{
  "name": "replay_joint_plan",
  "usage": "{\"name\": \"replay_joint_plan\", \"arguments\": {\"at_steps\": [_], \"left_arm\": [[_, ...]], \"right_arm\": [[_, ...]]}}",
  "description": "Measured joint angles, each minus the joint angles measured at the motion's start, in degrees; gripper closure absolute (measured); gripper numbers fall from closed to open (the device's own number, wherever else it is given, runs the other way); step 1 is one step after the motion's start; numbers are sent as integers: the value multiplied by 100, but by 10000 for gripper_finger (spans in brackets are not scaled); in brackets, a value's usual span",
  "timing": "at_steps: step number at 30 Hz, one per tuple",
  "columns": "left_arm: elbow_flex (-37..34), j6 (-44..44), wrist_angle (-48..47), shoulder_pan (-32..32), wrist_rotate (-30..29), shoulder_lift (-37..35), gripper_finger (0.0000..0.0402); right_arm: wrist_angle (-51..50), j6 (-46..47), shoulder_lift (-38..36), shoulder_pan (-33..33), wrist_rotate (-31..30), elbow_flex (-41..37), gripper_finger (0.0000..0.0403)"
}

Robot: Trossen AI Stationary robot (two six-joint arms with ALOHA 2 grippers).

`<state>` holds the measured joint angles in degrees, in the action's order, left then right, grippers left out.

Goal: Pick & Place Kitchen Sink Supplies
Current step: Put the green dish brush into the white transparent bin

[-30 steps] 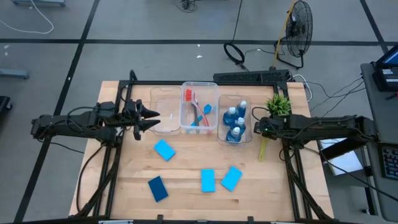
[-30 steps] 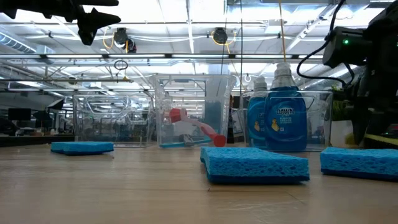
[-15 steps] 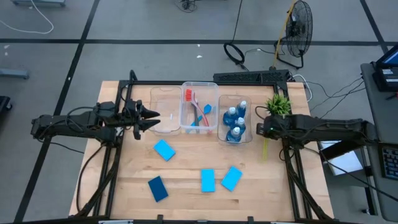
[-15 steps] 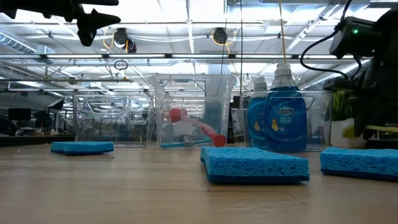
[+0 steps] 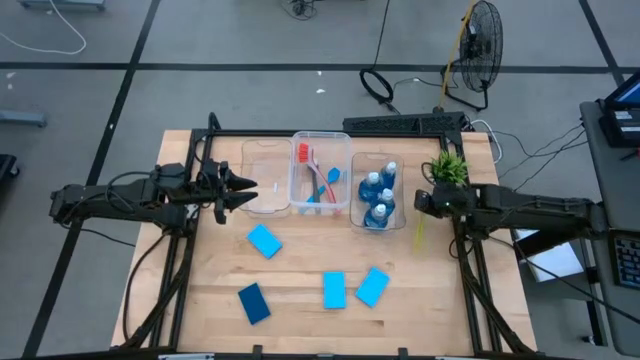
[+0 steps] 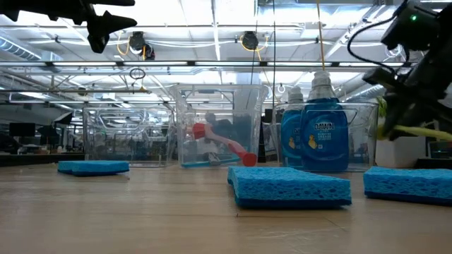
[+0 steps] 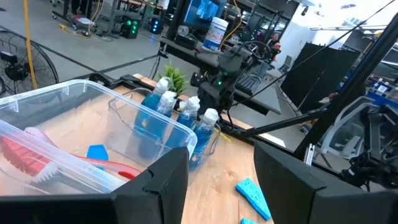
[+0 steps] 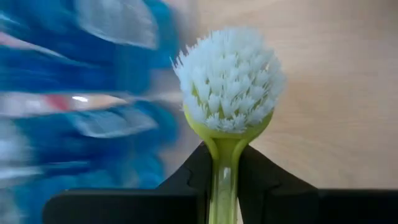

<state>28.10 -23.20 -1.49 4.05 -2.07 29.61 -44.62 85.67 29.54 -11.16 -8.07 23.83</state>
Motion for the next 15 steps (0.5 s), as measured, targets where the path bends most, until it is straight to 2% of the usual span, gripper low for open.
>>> {"name": "replay_joint_plan", "arguments": {"at_steps": [5,9,15], "left_arm": [[0,0,-1,0,0,2,215],[0,0,1,-2,0,0,215],[0,-8,1,-1,0,0,215]], "right_arm": [[587,-13,-274,0,-243,0,369],[705,-16,-450,-2,-205,0,369],[667,30,-713,-2,590,2,369]]}}
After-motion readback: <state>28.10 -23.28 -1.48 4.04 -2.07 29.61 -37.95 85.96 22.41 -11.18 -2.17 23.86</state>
